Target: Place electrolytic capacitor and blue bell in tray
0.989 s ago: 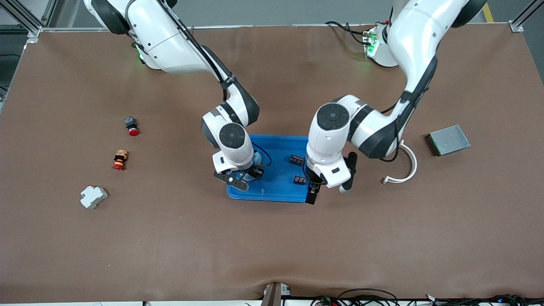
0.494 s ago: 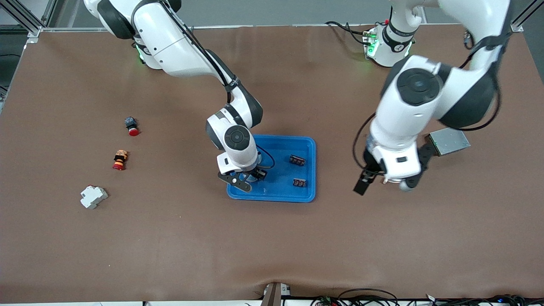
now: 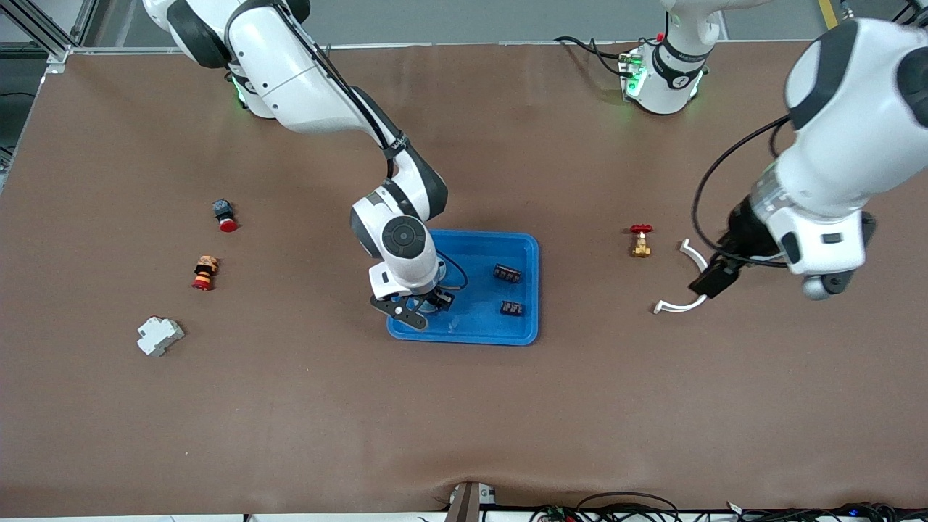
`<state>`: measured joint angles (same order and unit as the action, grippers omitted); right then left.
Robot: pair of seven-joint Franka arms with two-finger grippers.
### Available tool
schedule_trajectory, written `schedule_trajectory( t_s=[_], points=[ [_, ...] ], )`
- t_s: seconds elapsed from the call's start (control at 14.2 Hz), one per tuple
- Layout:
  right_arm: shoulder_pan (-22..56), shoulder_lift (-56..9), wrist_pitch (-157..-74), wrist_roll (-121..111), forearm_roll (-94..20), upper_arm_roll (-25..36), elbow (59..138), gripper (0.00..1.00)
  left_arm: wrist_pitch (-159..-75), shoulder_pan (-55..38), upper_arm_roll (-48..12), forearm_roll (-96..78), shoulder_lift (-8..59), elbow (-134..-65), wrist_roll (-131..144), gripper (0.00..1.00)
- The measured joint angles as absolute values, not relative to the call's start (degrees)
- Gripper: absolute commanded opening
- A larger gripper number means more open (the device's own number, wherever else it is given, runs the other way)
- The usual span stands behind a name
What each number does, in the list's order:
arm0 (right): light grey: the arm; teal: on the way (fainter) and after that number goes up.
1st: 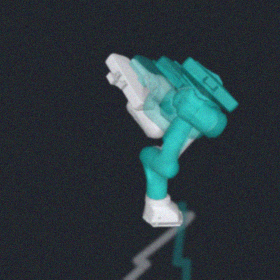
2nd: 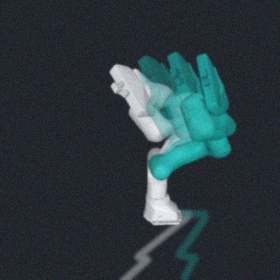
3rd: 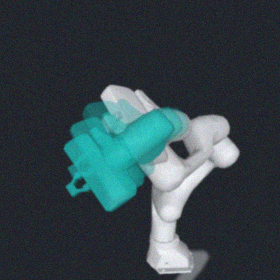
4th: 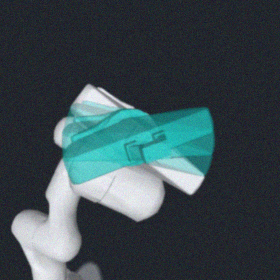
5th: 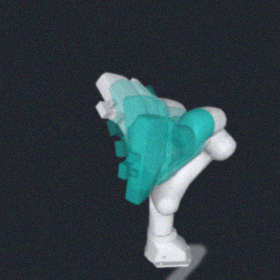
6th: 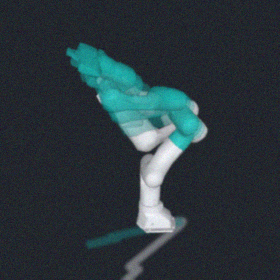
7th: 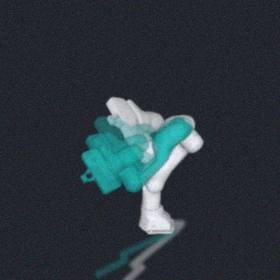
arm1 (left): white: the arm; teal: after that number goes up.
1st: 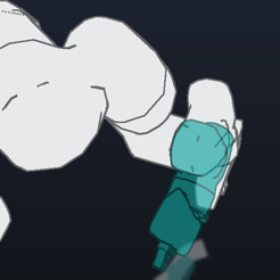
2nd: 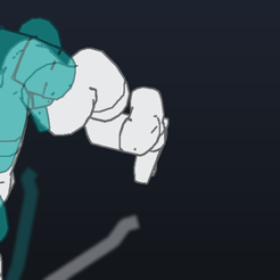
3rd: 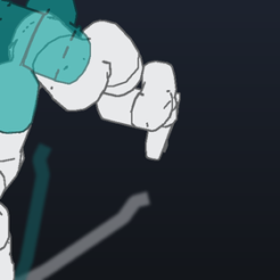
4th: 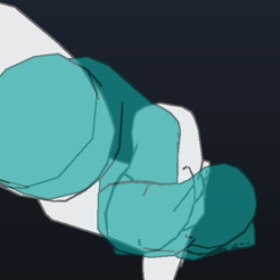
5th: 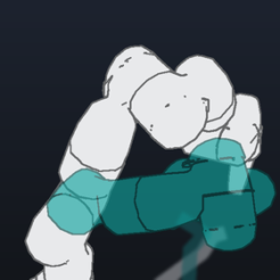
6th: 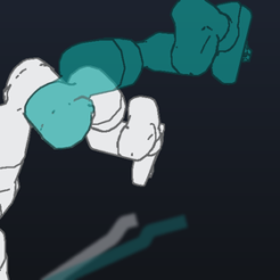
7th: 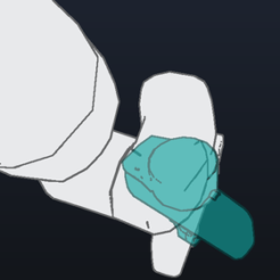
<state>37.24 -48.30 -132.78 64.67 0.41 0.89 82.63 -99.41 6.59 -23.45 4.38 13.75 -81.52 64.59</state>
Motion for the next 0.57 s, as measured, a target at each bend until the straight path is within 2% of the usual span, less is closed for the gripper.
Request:
schedule_trajectory(
  t_s=[0.35,0.57],
  points=[
    [37.2,-48.41,-132.75,64.67,0.42,1.29,82.14,0.0,-93.48,15.19,-23.39,4.22,9.8,-81.6,43.31,1.0],
    [37.2,-48.74,-132.75,64.67,0.45,1.3,81.99,0.0,-91.82,16.94,-23.1,4.12,8.74,-81.77,35.3,1.0]
  ],
)
